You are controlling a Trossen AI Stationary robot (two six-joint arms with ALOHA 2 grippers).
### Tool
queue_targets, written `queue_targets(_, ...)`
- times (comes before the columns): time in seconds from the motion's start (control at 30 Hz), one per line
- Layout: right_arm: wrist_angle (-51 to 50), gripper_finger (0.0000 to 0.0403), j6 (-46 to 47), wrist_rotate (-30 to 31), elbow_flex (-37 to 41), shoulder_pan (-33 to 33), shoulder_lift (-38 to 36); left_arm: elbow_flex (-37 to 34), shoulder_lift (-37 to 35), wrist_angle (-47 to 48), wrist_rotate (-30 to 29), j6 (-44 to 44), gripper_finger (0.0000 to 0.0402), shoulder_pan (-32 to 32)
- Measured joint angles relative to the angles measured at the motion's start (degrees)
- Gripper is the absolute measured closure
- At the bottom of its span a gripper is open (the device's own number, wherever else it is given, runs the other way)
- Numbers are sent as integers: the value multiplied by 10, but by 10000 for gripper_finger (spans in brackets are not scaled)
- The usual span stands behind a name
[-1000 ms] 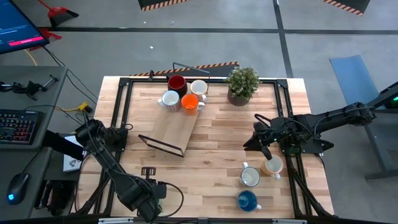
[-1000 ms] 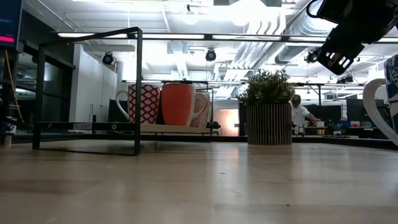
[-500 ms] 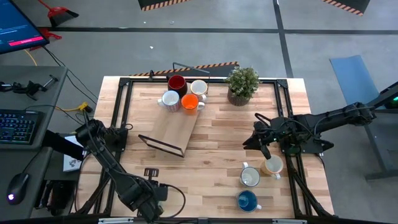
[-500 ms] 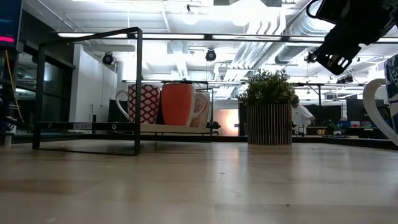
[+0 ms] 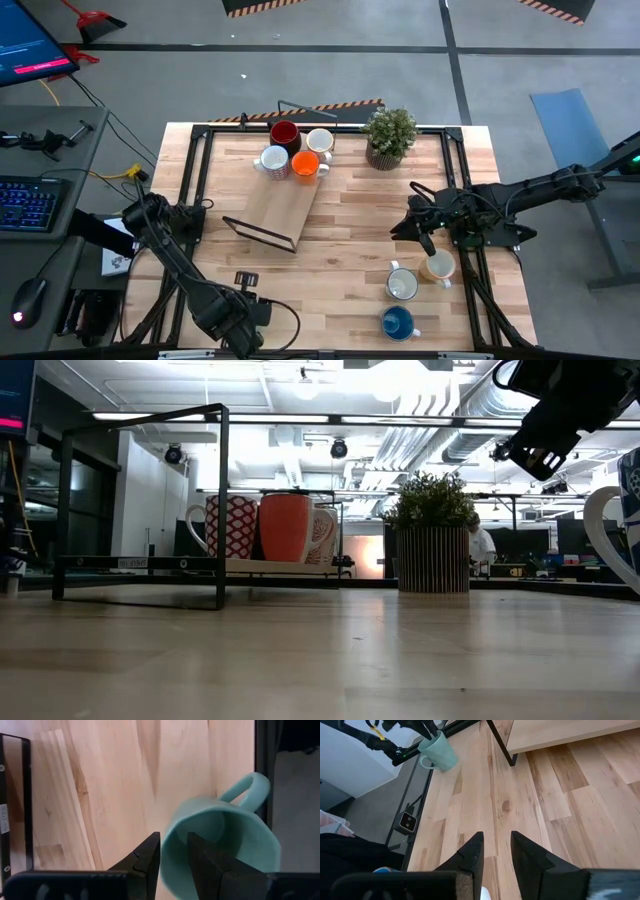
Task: Place coffee mugs
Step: Put the light blue cup on the shelf
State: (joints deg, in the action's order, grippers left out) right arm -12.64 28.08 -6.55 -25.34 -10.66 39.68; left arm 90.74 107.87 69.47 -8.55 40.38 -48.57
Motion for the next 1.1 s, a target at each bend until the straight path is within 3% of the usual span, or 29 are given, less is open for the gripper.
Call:
queue_targets(0.53,0,325,4,-1,0,0,0,0,85,1,12,0,314,4)
queue_targets(0.9,0,325,4,-1,0,0,0,0,89,-1,16,40,316,16)
queue_targets(1.1,0,325,4,-1,0,0,0,1,85,-4,60,60,387,29)
